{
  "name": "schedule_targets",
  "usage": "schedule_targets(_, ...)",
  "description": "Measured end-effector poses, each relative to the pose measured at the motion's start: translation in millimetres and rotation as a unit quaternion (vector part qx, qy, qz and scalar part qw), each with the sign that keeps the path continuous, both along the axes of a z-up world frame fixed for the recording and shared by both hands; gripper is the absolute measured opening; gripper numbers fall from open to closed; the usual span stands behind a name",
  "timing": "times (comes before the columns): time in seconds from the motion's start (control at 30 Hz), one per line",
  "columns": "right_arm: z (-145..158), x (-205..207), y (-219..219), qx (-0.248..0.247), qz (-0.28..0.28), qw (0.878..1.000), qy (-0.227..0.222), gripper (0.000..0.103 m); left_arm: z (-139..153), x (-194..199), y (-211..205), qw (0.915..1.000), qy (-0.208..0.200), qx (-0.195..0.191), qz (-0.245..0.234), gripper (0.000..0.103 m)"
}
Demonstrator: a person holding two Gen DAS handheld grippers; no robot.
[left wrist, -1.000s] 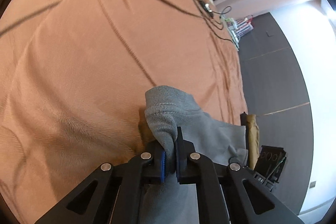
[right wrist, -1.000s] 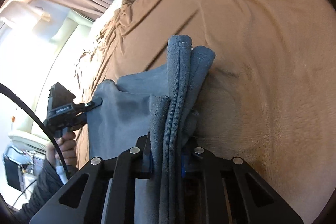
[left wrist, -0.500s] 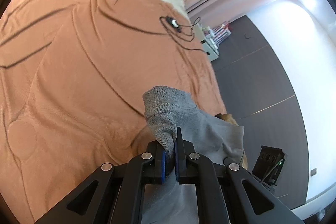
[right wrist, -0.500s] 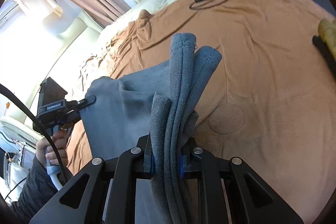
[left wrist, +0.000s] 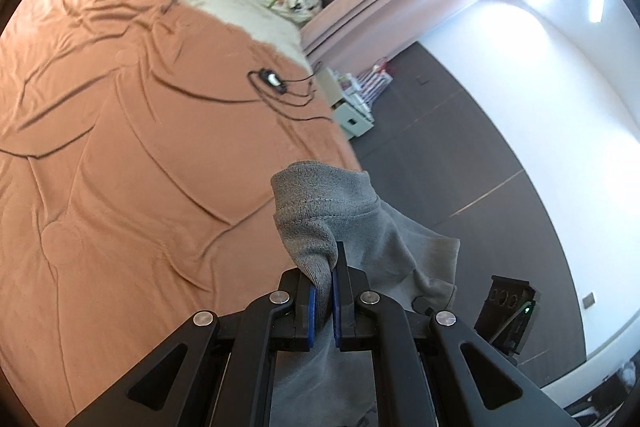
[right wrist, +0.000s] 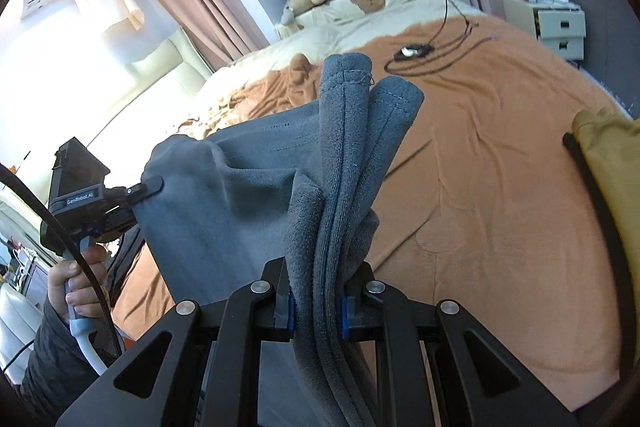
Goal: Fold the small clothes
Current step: 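Lift the folded shirt's end with both grippers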
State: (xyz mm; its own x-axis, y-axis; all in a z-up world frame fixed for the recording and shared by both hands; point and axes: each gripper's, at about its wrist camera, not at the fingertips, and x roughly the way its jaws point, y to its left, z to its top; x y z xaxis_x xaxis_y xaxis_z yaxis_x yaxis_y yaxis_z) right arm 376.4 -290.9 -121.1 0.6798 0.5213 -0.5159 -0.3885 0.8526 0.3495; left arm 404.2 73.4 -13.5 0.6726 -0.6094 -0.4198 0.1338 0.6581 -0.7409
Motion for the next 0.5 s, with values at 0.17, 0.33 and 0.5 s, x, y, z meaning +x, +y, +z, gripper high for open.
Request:
schedule_targets(0.17,22,-49,-12,-0.003,-0.006,1.000,-0.028,0.011,28,-25,-14,0.9997,-0.025,-0.003,-0.009,0.006)
schedule_targets(0.33,38,-83,-32,-0.005,-0.009,0.998,-0.055,0.011,52,-36,-38,0.9990,-0.040,0.006,-0.017,0.006)
schedule_targets(0.5,44,-105,-62,0.000,-0.015,0.997,-0.072,0.011,77,-46,-70,0.9976,-0.061,0.017,-0.030,0.006)
